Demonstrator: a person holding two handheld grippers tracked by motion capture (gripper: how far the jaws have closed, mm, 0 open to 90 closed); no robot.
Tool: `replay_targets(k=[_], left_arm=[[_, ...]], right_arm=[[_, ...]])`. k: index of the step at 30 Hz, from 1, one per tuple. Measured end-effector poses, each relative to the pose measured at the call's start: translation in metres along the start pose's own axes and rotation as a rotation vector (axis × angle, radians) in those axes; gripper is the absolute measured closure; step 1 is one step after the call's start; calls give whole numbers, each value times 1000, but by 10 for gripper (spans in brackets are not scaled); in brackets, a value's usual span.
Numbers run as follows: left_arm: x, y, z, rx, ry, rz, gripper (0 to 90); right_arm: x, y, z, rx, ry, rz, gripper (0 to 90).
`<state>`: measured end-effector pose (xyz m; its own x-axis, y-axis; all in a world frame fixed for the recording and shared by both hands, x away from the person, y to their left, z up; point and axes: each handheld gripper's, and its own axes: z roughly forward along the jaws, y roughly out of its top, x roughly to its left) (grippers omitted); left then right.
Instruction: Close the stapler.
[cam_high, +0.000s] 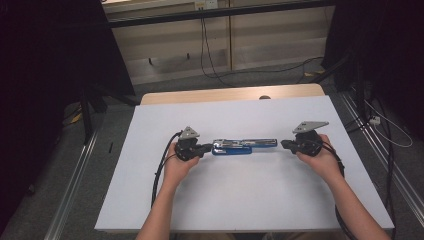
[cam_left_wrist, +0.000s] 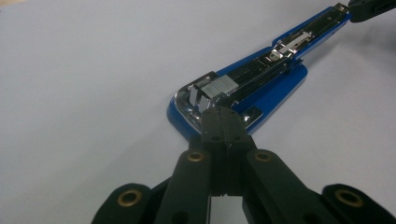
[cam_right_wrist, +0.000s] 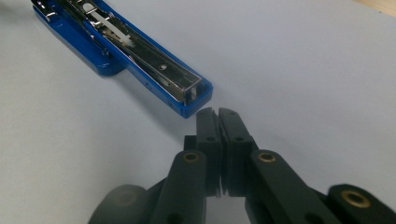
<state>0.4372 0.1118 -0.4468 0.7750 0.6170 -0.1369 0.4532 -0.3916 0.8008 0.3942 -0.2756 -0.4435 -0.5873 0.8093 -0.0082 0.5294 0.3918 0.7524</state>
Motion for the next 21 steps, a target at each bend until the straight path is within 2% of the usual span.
replay_targets(k=[4, 7, 9, 21], left_arm=[[-2, -1, 4, -7, -9, -10, 900], [-4, -2, 7, 9, -14, 18, 900], [-5, -1, 8, 0, -19, 17, 900], [-8, -2, 15, -5, 0, 44, 900]], right_arm=[[1, 0, 3, 17, 23, -14, 900], [3, -1, 5, 29, 26, -20, 900], [3, -1, 7, 36, 31, -21, 900], [4, -1, 9, 44, 43, -31, 900]])
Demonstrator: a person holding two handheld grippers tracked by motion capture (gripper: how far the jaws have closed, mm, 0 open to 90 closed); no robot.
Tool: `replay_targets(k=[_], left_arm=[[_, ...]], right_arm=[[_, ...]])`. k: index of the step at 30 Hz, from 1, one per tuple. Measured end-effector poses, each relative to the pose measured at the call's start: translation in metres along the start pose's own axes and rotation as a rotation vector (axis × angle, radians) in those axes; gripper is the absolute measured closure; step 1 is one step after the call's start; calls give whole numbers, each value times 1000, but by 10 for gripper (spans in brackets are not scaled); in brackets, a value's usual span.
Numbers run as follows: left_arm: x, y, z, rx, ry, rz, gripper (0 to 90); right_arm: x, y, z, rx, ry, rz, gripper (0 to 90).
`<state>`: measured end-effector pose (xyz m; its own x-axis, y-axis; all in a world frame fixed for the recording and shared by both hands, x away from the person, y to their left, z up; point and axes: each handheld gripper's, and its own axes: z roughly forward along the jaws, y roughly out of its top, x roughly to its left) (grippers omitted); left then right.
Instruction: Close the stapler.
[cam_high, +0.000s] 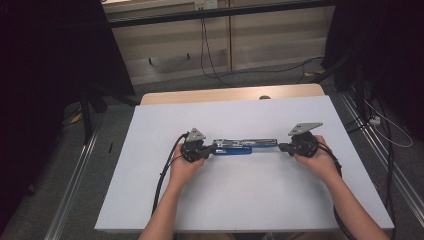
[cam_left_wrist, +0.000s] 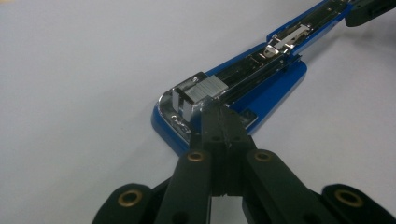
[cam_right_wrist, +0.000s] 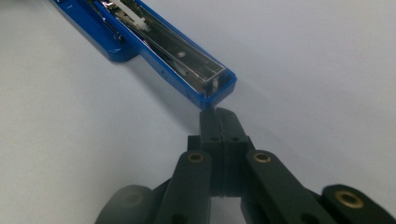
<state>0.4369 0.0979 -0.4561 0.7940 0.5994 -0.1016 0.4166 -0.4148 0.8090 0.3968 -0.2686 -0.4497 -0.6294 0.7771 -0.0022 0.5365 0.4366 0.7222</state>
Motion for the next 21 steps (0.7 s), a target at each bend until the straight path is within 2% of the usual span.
replay_targets(k=[11, 21], left_arm=[[0, -1, 3, -7, -6, 3, 900], [-2, -2, 3, -6, -1, 12, 900]], right_arm=[[0, -1, 2, 13, 7, -1, 900], [4, 3, 2, -13, 28, -10, 900]])
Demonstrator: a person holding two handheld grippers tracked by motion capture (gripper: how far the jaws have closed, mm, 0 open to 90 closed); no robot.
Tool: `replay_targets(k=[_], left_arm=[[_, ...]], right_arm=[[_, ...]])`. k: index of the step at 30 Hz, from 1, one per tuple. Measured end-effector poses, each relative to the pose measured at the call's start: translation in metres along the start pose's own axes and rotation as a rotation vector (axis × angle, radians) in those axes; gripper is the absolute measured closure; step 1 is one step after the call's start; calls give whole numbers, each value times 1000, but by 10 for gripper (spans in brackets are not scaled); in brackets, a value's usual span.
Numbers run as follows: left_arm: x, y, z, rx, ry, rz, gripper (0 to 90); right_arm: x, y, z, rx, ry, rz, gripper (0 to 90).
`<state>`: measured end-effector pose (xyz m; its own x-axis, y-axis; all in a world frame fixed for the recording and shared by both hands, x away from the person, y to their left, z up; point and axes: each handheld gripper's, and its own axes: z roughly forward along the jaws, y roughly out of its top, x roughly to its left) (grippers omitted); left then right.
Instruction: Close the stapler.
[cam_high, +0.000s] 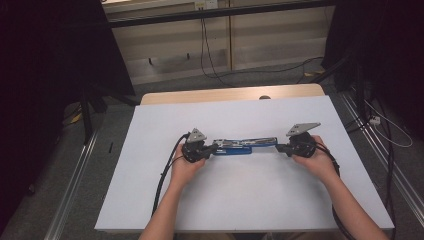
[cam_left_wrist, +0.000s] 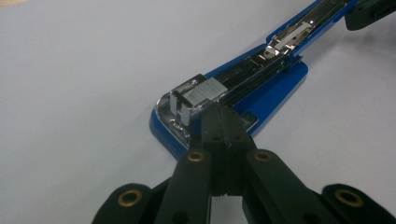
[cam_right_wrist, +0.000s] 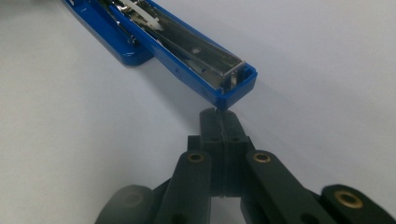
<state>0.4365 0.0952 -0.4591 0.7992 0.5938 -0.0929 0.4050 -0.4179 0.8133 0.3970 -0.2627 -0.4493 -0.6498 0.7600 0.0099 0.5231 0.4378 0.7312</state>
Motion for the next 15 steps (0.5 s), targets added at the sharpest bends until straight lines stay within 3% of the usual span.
replay_targets(k=[15], left_arm=[[0, 0, 0, -2, 4, 7, 900]], right_arm=[[5, 8, 0, -63, 16, -15, 900]])
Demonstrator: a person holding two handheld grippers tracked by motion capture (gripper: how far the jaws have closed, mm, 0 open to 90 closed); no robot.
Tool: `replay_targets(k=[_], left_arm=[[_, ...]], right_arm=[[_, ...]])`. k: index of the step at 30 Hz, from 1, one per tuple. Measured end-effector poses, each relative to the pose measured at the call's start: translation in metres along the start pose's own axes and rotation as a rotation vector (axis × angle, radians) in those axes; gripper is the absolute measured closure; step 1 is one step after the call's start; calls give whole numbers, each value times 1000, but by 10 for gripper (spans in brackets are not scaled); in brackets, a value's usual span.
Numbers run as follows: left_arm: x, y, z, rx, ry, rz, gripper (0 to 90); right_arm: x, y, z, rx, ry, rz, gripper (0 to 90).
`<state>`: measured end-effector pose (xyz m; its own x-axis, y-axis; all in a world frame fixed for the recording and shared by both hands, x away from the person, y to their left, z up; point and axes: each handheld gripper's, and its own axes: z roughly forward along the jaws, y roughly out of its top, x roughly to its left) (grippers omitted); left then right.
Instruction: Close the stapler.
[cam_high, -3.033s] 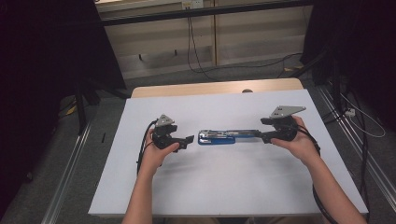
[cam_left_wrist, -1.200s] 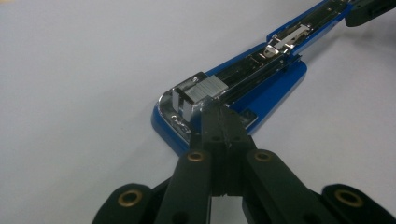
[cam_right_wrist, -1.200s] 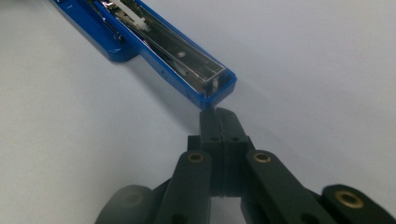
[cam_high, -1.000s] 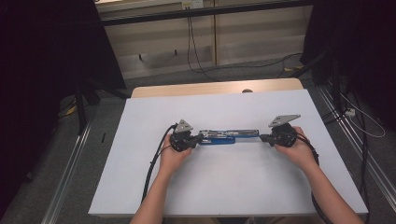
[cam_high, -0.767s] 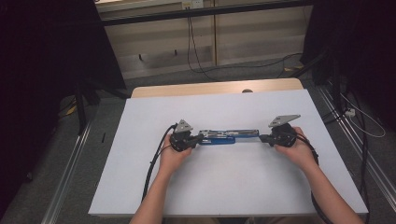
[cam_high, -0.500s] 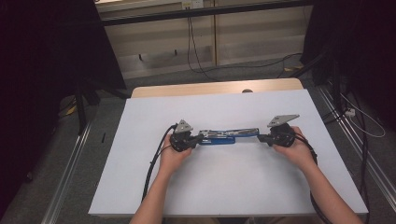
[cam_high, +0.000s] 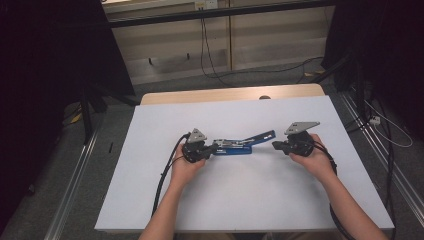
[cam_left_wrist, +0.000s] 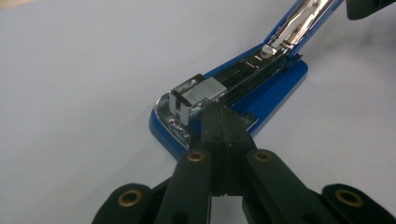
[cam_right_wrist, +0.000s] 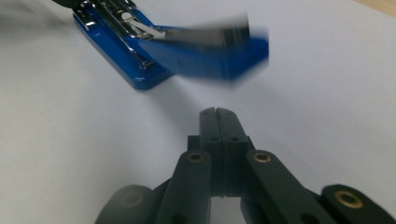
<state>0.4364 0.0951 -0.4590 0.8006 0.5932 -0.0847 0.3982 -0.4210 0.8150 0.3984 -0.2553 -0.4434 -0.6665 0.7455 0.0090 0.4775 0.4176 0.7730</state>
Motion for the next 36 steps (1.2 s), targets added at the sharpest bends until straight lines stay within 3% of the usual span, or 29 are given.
replay_targets(k=[4, 7, 16, 20, 25, 31, 36], left_arm=[[0, 0, 0, 6, -12, -8, 900], [0, 1, -2, 14, 6, 17, 900], [-1, 1, -5, 5, -35, -28, 898], [-1, 3, -10, -4, -52, -57, 788], [0, 5, -18, -29, -60, -109, 615], [-1, 9, -29, -38, -46, -109, 398], [-3, 8, -42, -44, -29, -94, 309]], right_arm=[[3, 2, 1, -4, 6, -11, 900], [4, 2, 3, 4, 13, -15, 900], [5, 2, 5, -7, 29, -2, 900], [6, 2, 5, -14, 51, 35, 879], [9, 1, 5, -10, 51, 50, 753], [17, 0, 0, -23, 53, 70, 600], [25, -2, -10, -45, 43, 74, 473]])
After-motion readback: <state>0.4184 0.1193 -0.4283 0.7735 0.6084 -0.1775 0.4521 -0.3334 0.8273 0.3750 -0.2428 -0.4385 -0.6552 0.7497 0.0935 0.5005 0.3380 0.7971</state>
